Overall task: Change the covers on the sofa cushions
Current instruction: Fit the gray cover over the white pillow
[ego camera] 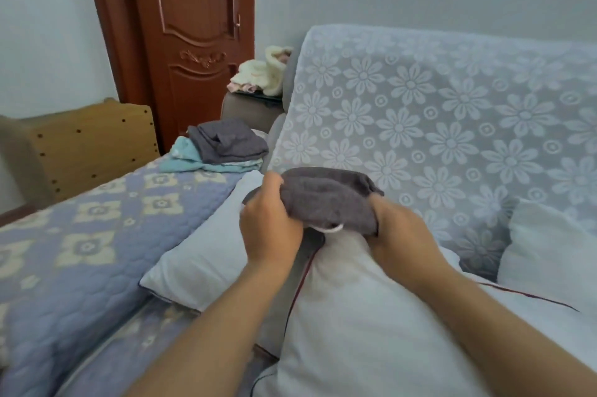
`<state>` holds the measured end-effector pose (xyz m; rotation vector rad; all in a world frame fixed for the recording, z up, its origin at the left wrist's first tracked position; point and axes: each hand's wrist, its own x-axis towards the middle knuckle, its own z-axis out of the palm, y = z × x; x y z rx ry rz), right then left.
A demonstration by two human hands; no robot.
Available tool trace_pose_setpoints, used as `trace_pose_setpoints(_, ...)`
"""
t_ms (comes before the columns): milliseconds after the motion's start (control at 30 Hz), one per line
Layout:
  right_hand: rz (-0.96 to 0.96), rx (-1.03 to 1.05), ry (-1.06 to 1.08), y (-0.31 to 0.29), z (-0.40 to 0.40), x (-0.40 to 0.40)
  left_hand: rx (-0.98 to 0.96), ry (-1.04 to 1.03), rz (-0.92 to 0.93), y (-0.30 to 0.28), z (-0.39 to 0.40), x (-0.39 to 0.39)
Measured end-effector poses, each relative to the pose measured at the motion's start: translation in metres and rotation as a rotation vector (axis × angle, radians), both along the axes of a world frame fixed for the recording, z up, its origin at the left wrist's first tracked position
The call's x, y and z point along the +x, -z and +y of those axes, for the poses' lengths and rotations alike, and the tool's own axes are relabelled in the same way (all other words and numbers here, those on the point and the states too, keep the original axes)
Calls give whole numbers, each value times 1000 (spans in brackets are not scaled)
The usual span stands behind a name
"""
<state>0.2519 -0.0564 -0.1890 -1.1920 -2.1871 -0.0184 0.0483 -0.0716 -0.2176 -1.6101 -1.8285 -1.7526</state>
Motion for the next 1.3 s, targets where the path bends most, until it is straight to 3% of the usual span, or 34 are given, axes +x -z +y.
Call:
trace_pose_setpoints(133, -179, 70, -31, 18, -12, -2, -205, -82, -132, 41, -8, 8)
trace_pose_setpoints(233, -251, 181, -117, 17, -19, -10, -206, -132, -154, 53, -7, 0)
trace_pose_setpoints(367, -269, 182, -179, 29, -26, -14, -154, -115, -183, 56, -7, -2)
trace_pose_setpoints(467, -104, 59, -24, 36, -15, 0, -124, 1, -139, 53, -7, 4)
trace_pose_setpoints(567, 58, -118, 195, 31, 6, 14, -145, 74, 67, 47, -7, 12)
trace_pose_setpoints(733, -97, -27, 212, 5, 49, 0, -296, -18, 66, 34, 14, 16)
trace_pose_setpoints(900, -366, 8, 260, 2, 70, 9, -373, 226, -143, 45, 31, 21)
trace_pose_setpoints(1033, -382, 9, 292, 9, 65, 37, -428, 426, -274, 35, 41, 29)
trace_pose_setpoints(1100, -296, -42, 287, 7, 55, 49, -401, 484, -297, 30, 39, 33)
trace_pose_setpoints(1200, -149, -122, 204, -2, 30, 57, -202, 476, -291, 20, 24, 36)
trace_pose_setpoints(1300, -151, -143, 95, -7, 4, 61, -14, 503, -145, 17, 3, 32)
